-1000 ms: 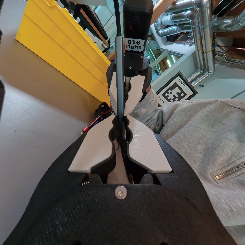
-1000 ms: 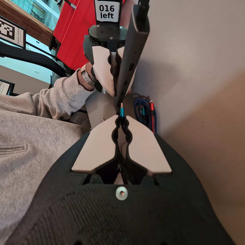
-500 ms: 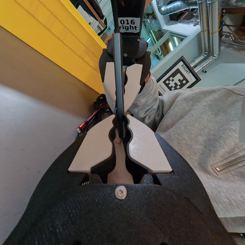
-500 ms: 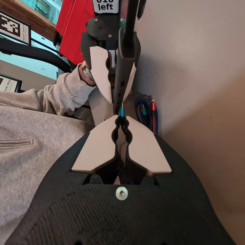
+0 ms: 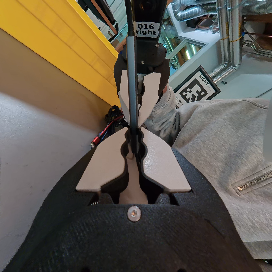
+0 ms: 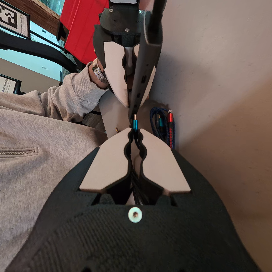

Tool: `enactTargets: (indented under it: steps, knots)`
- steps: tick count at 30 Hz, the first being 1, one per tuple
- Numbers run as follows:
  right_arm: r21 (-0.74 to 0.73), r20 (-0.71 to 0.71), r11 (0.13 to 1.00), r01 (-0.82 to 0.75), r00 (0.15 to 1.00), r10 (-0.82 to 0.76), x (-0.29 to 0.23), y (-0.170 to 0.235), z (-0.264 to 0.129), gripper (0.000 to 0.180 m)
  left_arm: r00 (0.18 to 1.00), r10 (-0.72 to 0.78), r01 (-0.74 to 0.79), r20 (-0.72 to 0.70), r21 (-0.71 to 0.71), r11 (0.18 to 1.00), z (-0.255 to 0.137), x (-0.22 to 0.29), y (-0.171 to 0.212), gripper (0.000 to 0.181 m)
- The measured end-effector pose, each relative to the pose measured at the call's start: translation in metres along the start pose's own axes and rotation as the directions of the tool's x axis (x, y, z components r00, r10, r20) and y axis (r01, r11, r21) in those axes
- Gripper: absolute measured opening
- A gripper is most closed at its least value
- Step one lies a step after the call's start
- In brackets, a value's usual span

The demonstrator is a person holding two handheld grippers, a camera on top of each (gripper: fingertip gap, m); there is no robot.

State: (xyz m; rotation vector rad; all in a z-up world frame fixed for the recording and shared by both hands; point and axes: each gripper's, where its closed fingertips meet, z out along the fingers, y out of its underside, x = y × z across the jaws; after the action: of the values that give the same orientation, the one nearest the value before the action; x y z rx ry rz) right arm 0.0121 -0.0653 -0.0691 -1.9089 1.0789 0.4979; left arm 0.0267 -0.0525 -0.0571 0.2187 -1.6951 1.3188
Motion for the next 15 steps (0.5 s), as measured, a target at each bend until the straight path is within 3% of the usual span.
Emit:
enactTargets:
  steps: [15]
  knots:
    - [-0.019, 0.012, 1.0, -0.019, 1.0, 0.019, -0.0008, 0.0036, 0.0053, 0.006, 1.0, -0.005, 0.005, 0.021, -0.01, 1.0, 0.0012, -0.003, 0.0012, 0.009]
